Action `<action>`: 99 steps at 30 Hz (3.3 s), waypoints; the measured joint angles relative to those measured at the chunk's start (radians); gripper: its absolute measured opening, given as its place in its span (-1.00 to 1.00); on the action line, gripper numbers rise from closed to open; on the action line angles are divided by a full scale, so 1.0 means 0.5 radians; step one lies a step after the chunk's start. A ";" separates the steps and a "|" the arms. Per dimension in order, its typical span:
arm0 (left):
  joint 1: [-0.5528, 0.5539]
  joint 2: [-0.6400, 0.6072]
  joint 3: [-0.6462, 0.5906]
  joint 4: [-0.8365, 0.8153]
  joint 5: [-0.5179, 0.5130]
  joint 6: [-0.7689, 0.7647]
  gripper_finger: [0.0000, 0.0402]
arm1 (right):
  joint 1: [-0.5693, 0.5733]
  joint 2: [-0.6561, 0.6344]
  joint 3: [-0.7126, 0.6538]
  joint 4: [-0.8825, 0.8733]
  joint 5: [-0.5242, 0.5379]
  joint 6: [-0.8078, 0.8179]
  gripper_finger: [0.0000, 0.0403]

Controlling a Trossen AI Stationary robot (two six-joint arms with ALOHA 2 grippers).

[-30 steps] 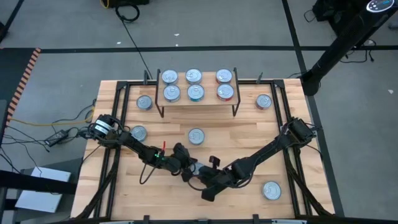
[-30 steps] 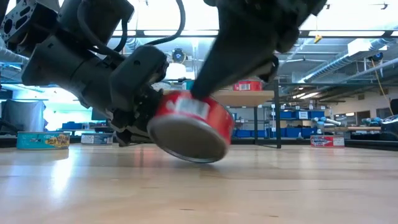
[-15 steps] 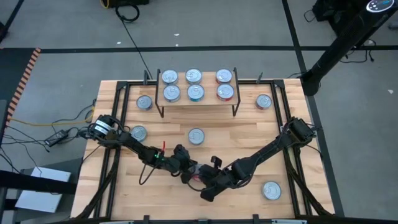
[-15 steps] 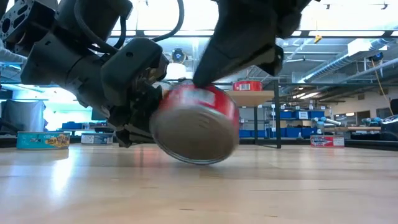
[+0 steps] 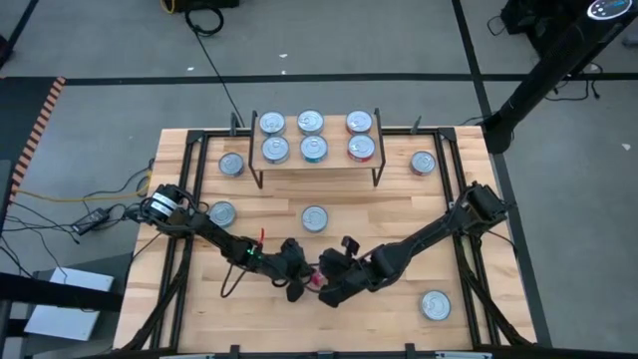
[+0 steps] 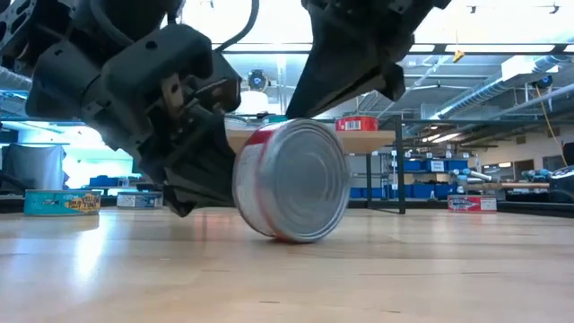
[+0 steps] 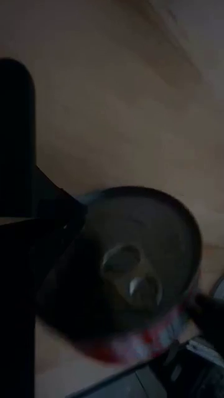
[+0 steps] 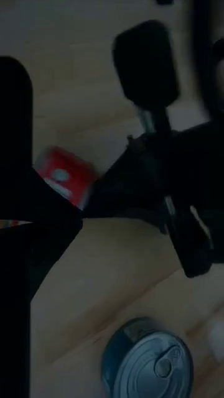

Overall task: Stack canned seafood by type on shelf
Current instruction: Stack the red tuna can on top of the other red tuna can on the shelf

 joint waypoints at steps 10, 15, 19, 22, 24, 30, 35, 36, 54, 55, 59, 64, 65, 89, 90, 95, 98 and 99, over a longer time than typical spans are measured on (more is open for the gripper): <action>-0.016 0.001 -0.003 -0.060 -0.043 -0.014 -1.00 | -0.021 -0.004 0.000 0.012 -0.043 -0.018 -0.95; -0.016 -0.003 -0.003 -0.068 -0.065 -0.014 -1.00 | -0.018 -0.004 0.000 0.013 -0.046 -0.021 -0.94; -0.026 -0.065 -0.006 -0.103 -0.077 -0.014 -1.00 | -0.018 -0.014 0.000 0.009 -0.050 -0.024 -0.90; -0.083 -0.146 -0.007 -0.228 -0.154 -0.015 -1.00 | -0.017 -0.052 0.001 0.001 -0.049 -0.040 -0.88; -0.143 -0.205 -0.006 -0.302 -0.227 -0.030 -1.00 | -0.019 -0.089 0.001 -0.003 -0.040 -0.075 -0.87; -0.349 -0.282 -0.007 -0.503 -0.460 -0.229 -1.00 | -0.030 -0.247 0.001 -0.057 -0.046 -0.417 -0.85; -0.452 -0.278 -0.007 -0.567 -0.523 -0.383 -1.00 | -0.032 -0.371 0.001 -0.081 -0.346 -0.802 -0.66; -0.464 -0.277 -0.007 -0.571 -0.531 -0.395 -1.00 | -0.036 -0.378 0.002 -0.083 -0.425 -0.851 -0.60; -0.489 -0.277 -0.006 -0.573 -0.513 -0.422 -1.00 | -0.142 -0.193 0.002 -0.028 -0.819 -1.671 0.21; -0.489 -0.277 -0.006 -0.573 -0.505 -0.422 -0.99 | -0.155 -0.190 0.002 -0.015 -0.823 -1.698 0.24; -0.489 -0.277 -0.006 -0.575 -0.499 -0.426 -0.99 | -0.206 -0.179 0.001 -0.023 -0.860 -1.811 0.34; -0.489 -0.276 -0.006 -0.579 -0.476 -0.419 -0.99 | -0.264 -0.179 0.001 -0.034 -0.939 -1.948 0.43; -0.489 -0.276 -0.006 -0.582 -0.467 -0.419 -0.99 | -0.277 -0.179 0.001 -0.033 -0.963 -1.966 0.44; -0.489 -0.275 -0.006 -0.582 -0.409 -0.416 -0.98 | -0.352 0.034 0.001 0.020 -1.223 -2.036 0.27; -0.489 -0.275 -0.006 -0.582 -0.408 -0.416 -0.98 | -0.352 0.038 0.001 0.019 -1.224 -2.028 0.23; -0.489 -0.275 -0.006 -0.580 -0.408 -0.416 -0.98 | -0.351 0.040 0.001 0.021 -1.238 -1.998 -0.01; -0.489 -0.275 -0.006 -0.574 -0.390 -0.418 -0.98 | -0.349 0.028 0.001 0.010 -1.236 -1.955 -0.18; -0.489 -0.275 -0.006 -0.567 -0.379 -0.419 -0.98 | -0.347 0.015 0.007 -0.008 -1.234 -1.944 -0.23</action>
